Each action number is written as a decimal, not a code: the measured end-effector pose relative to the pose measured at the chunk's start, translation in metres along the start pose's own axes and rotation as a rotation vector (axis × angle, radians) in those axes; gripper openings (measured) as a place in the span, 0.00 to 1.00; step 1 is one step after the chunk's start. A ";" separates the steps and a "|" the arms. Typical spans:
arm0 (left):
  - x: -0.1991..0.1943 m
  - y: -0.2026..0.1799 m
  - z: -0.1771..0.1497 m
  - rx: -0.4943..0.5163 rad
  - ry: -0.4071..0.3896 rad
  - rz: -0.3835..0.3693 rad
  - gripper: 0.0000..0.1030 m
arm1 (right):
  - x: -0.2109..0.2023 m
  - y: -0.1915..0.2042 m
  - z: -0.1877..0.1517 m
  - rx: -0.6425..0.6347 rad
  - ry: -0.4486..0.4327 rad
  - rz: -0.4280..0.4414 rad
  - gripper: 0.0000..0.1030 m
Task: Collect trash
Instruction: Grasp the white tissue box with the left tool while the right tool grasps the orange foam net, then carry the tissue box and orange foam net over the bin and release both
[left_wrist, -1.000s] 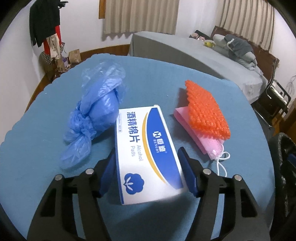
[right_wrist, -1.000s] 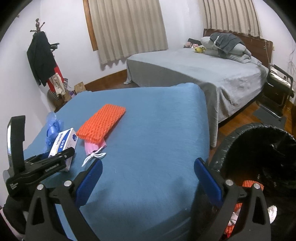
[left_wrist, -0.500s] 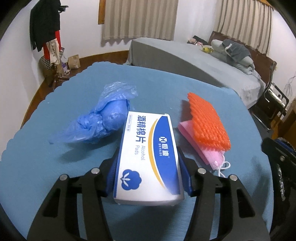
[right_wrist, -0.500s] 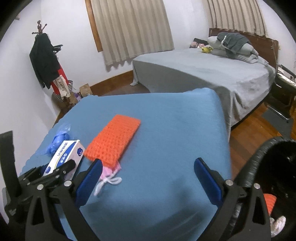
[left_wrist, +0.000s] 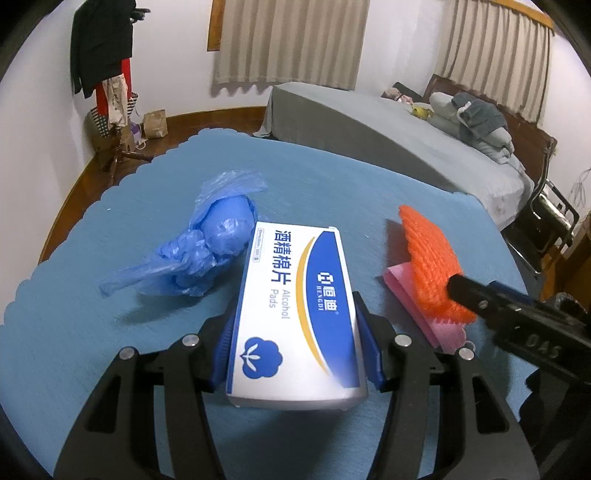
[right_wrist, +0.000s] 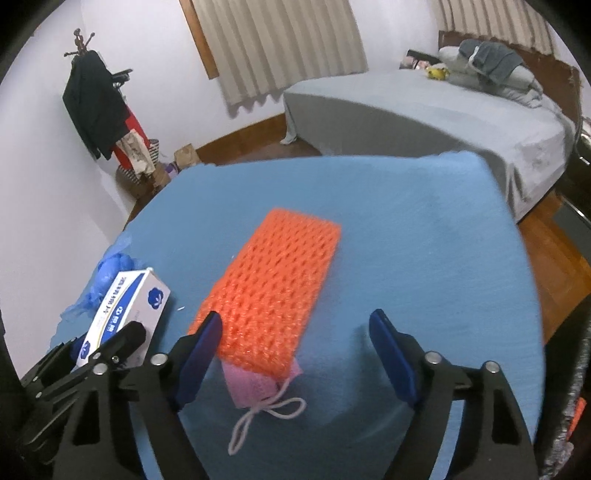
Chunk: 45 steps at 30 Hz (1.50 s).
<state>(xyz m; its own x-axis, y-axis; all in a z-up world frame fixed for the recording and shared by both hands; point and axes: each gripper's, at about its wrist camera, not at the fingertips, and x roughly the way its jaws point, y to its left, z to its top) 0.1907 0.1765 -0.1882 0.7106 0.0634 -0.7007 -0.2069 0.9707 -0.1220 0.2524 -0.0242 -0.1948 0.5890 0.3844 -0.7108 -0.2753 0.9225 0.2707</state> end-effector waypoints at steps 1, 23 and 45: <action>-0.001 0.000 -0.002 0.000 -0.001 0.001 0.53 | 0.003 0.001 -0.001 0.002 0.011 0.012 0.65; -0.044 -0.019 0.001 0.007 -0.068 -0.054 0.53 | -0.067 -0.007 -0.002 -0.028 -0.086 0.175 0.12; -0.106 -0.076 -0.007 0.099 -0.118 -0.127 0.53 | -0.160 -0.038 -0.020 -0.005 -0.179 0.130 0.12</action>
<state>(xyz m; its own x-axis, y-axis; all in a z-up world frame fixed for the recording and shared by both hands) 0.1264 0.0939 -0.1101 0.8020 -0.0396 -0.5960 -0.0475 0.9904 -0.1298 0.1528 -0.1213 -0.1041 0.6733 0.5012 -0.5436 -0.3614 0.8645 0.3493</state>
